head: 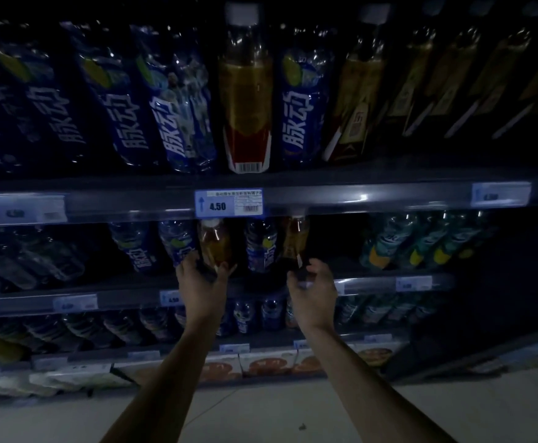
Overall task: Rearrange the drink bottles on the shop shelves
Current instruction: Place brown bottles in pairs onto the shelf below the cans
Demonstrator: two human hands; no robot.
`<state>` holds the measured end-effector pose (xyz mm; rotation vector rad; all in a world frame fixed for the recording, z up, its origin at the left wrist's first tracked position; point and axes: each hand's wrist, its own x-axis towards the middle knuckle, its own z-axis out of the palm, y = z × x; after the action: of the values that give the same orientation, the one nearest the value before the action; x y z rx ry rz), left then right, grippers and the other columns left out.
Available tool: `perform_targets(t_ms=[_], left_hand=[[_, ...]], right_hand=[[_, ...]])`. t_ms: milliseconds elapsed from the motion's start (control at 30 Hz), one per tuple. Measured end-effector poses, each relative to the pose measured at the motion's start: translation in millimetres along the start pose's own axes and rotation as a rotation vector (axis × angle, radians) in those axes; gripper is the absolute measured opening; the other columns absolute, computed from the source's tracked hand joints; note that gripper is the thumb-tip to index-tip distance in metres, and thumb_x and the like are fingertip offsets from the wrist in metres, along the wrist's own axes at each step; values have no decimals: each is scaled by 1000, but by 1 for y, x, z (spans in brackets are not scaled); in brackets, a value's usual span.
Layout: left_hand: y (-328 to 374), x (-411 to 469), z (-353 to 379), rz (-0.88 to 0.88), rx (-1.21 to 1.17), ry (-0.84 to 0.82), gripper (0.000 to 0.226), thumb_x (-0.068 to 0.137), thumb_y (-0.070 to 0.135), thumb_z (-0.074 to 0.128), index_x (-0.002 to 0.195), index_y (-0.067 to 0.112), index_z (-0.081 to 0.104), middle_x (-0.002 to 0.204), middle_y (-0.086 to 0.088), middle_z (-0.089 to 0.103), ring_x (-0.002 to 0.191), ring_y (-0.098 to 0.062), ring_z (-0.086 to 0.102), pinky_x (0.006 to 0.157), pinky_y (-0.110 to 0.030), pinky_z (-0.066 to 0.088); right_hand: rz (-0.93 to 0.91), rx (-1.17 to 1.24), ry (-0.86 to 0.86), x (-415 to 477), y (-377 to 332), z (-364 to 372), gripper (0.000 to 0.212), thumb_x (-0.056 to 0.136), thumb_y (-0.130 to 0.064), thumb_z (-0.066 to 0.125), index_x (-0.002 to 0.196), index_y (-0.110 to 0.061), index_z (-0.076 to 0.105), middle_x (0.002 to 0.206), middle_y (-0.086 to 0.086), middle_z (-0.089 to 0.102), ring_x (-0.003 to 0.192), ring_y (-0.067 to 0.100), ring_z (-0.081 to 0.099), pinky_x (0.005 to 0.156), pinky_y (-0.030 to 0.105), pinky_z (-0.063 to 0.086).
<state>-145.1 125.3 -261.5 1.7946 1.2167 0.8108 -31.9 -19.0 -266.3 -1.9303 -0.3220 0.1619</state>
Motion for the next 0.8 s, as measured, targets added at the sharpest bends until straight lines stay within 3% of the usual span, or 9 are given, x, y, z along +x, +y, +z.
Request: perform_targets(t_ms=[100,267,433,633,800], left_hand=[[-14,9,15,5,-3,38,64,84,24,69,138,8,39,135,-15,41,120,-28,44,92,-30,35],[-32,15,25,29,6,74,60,85,26,69,137,11,42,133,-10,44,117,-19,46,88,-23,36],[-36,17,31,51,31,70,53,83,29,71,129,13,50,128,-9,48,114,-22,49,87,-29,37],[-37,21,37,14,20,89,52,80,34,72,124,12,52,126,-10,44,109,-24,49,85,-29,38],[-32,24,44,-29,-22,104,59,75,31,78,124,11,52,127,-7,39,104,-14,43,89,-26,37]], right_hand=[[-5,-55,10,16,15,11,53,86,-24,70,132,-10,47,127,8,53,110,22,55,84,23,42],[-37,-70,56,40,22,24,61,85,-18,70,137,-4,42,134,12,46,116,24,51,90,19,37],[-67,-100,87,56,21,38,58,81,-17,73,129,-1,46,123,14,50,109,26,52,85,19,35],[-43,-52,79,65,23,50,54,78,-16,72,122,0,46,117,11,49,102,25,53,82,24,41],[-6,13,82,65,23,53,54,75,-15,74,119,-6,45,114,10,55,99,26,59,77,31,50]])
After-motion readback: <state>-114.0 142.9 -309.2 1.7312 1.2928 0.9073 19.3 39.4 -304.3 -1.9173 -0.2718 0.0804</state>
